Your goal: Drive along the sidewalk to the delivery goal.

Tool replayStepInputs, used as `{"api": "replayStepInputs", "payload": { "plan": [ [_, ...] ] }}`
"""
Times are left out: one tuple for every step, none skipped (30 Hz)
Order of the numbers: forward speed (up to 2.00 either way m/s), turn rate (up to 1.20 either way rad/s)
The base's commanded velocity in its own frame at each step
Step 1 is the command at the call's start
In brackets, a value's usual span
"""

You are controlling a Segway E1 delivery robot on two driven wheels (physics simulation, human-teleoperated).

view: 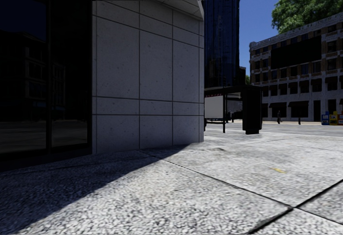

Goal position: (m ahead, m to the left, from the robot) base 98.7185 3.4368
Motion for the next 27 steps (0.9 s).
{"api": "replayStepInputs", "payload": {
  "plan": [
    [1.52,-0.47],
    [1.52,-0.47],
    [1.52,-0.47],
    [1.53,-0.47],
    [1.53,-0.47],
    [1.53,-0.47],
    [1.53,-0.47],
    [1.53,-0.47],
    [1.53,-0.47],
    [1.53,-0.47],
    [1.53,-0.47],
    [1.53,-0.47],
    [1.53,-0.44],
    [1.53,-0.41],
    [1.53,-0.33],
    [1.53,-0.18],
    [1.53,-0.18],
    [1.53,-0.07],
    [1.53,-0.04],
    [1.53,-0.02],
    [1.53,0.00],
    [1.53,0.00],
    [1.53,0.00],
    [1.53,0.00],
    [1.53,0.00],
    [1.53,0.00],
    [1.53,0.00]
  ]
}}
